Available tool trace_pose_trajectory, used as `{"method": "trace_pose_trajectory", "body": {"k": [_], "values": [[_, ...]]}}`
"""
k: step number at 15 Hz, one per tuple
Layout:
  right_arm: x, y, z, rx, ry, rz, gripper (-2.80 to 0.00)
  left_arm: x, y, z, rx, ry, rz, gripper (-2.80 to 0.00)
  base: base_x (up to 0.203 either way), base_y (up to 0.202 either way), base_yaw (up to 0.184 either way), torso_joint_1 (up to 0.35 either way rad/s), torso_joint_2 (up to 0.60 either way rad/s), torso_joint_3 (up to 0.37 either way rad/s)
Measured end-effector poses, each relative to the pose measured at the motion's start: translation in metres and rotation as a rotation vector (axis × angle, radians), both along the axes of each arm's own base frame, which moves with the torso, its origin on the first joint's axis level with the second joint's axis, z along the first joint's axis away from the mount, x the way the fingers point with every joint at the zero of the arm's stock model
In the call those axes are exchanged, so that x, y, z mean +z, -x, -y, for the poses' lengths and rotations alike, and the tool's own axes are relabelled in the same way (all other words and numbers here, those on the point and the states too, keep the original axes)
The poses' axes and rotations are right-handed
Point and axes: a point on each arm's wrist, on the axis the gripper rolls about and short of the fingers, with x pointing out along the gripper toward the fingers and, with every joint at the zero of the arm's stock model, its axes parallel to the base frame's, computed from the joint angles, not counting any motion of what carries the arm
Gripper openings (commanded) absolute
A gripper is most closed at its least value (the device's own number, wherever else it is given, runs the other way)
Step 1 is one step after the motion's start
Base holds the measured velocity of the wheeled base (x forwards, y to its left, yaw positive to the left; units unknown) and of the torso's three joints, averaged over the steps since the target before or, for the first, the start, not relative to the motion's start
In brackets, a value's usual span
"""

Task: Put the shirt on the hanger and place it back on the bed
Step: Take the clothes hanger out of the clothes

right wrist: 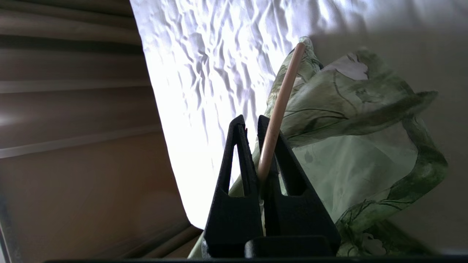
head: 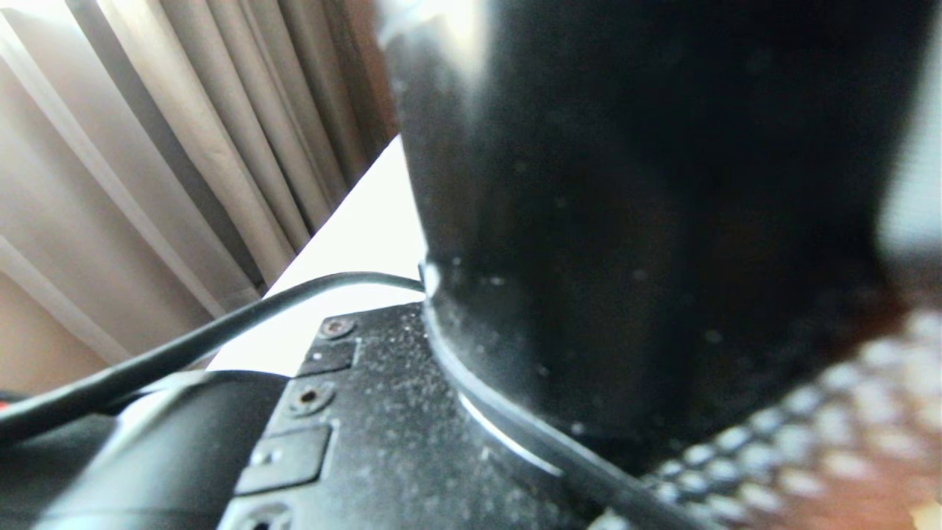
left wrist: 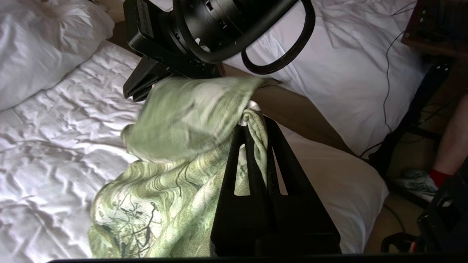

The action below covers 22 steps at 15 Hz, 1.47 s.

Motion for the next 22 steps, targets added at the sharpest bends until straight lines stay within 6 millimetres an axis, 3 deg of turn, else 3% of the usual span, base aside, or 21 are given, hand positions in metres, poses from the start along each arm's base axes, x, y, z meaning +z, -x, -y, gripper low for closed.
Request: {"method": "trace_pose_trajectory", "body": {"k": [3, 7, 10, 17, 18, 22], "values": [[0.006, 0.003, 0.001, 0.002, -0.005, 0.016, -2.8, -0.003, -0.001, -0.001, -0.018, -0.044, 0.068, -2.8, 0.0, 0.0, 0.0, 0.0, 0.0, 0.0], [0.013, 0.005, 0.004, -0.005, -0.005, 0.023, -2.8, -0.022, -0.009, -0.006, -0.018, -0.107, 0.059, -2.8, 0.0, 0.0, 0.0, 0.0, 0.0, 0.0], [0.018, 0.009, 0.005, -0.005, -0.002, 0.021, -2.8, -0.024, -0.03, -0.014, 0.034, -0.127, 0.062, -2.8, 0.0, 0.0, 0.0, 0.0, 0.0, 0.0], [0.026, 0.007, 0.006, 0.0, 0.01, 0.034, -2.8, -0.002, -0.057, -0.02, 0.1, -0.207, 0.134, -2.8, 0.0, 0.0, 0.0, 0.0, 0.0, 0.0], [0.026, 0.006, 0.006, -0.002, 0.009, 0.035, -2.8, -0.003, -0.057, -0.02, 0.101, -0.212, 0.132, 0.0, 0.0, 0.0, 0.0, 0.0, 0.0, 0.0], [0.027, 0.004, 0.005, -0.002, 0.01, 0.036, -2.8, -0.007, -0.057, -0.02, 0.127, -0.226, 0.126, 0.0, 0.0, 0.0, 0.0, 0.0, 0.0, 0.0]]}}
